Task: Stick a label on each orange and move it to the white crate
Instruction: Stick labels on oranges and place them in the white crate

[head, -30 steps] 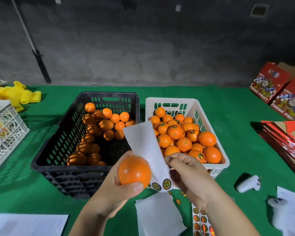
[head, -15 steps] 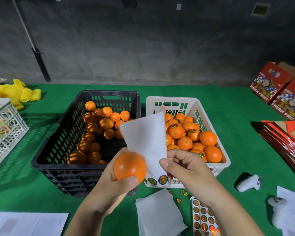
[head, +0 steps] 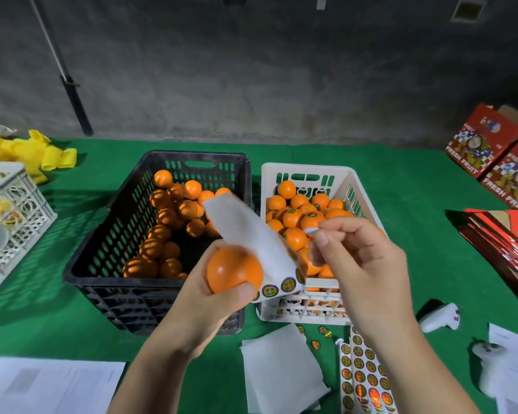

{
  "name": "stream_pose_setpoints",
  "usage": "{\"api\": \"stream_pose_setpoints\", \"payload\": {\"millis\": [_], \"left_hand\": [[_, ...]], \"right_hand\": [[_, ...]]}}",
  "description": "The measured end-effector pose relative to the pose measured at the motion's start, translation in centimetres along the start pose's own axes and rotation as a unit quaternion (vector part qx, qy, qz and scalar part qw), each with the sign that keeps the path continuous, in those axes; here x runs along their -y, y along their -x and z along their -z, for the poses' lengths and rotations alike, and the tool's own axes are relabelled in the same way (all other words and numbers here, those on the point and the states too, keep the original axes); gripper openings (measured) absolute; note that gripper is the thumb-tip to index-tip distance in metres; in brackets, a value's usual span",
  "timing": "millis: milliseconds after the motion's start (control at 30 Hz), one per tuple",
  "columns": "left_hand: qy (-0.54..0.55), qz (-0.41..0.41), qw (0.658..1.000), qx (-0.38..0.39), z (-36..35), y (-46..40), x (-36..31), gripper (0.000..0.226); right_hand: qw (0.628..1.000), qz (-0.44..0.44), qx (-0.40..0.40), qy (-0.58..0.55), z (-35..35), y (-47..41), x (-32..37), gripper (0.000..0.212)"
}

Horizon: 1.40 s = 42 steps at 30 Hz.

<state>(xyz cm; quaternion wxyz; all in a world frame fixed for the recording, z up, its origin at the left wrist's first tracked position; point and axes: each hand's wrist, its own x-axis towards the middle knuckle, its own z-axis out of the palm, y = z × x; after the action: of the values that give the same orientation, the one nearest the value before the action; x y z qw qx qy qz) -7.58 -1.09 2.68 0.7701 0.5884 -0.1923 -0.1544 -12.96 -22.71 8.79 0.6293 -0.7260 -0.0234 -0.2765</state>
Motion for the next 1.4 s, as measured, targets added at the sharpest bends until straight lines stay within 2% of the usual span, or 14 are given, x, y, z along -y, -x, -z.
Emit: {"api": "stream_pose_setpoints", "payload": {"millis": [67,167,333,433,533,600,700,767,833,933,1067,1267,1333,1400], "left_hand": [[-0.054,0.004,0.998,-0.027,-0.8,-0.5,-0.3,0.063],[-0.013,0.019,1.0,-0.006,-1.7,-0.5,-0.4,0.074],[0.007,0.036,0.999,-0.023,-2.2,-0.3,-0.9,0.082],[0.046,0.052,0.997,-0.025,-2.9,-0.1,-1.3,0.09],[0.163,0.082,0.983,0.025,-3.6,0.2,-2.0,0.074],[0.156,0.1,0.983,0.001,-3.7,0.4,-2.1,0.064],[0.143,0.099,0.984,-0.036,-2.7,0.1,-1.1,0.03],[0.192,0.131,0.972,-0.043,-2.1,-0.3,-0.6,0.038],[0.191,0.129,0.968,-0.098,-1.3,-0.8,-0.2,0.042],[0.166,0.069,0.965,-0.193,0.3,-2.1,1.3,0.044],[0.023,0.009,0.964,-0.266,2.2,-3.9,3.2,0.03],[-0.032,0.034,0.978,-0.202,2.6,-6.0,4.3,0.031],[-0.039,0.044,0.982,-0.181,2.7,-6.3,4.4,0.034],[-0.056,0.052,0.988,-0.137,2.9,-6.3,4.3,0.044]], "right_hand": [[0.992,0.089,0.028,0.08,-1.2,0.3,0.9,0.009],[0.962,0.181,0.089,0.182,-2.6,0.9,0.8,0.013],[0.945,0.175,0.182,0.208,-1.4,1.1,-0.1,0.029],[0.904,0.157,0.271,0.29,-1.1,1.3,-0.6,0.063],[0.896,0.173,0.238,0.333,-1.9,1.8,-1.3,0.076],[0.896,0.194,0.206,0.342,-1.9,1.7,-1.5,0.071],[0.882,0.227,0.232,0.342,-1.6,2.0,-1.9,0.064],[0.881,0.239,0.251,0.324,-1.3,2.4,-2.1,0.06],[0.897,0.224,0.256,0.281,-1.0,2.7,-2.6,0.061],[0.927,0.182,0.223,0.24,0.5,1.7,-4.2,0.067],[0.942,0.093,0.158,0.281,4.3,-2.8,-8.4,0.068],[0.922,0.022,0.058,0.383,6.2,-12.4,-15.6,0.073],[0.904,-0.006,0.068,0.421,6.3,-15.2,-17.1,0.084],[0.879,-0.082,0.086,0.461,5.7,-16.2,-18.2,0.102]]}}
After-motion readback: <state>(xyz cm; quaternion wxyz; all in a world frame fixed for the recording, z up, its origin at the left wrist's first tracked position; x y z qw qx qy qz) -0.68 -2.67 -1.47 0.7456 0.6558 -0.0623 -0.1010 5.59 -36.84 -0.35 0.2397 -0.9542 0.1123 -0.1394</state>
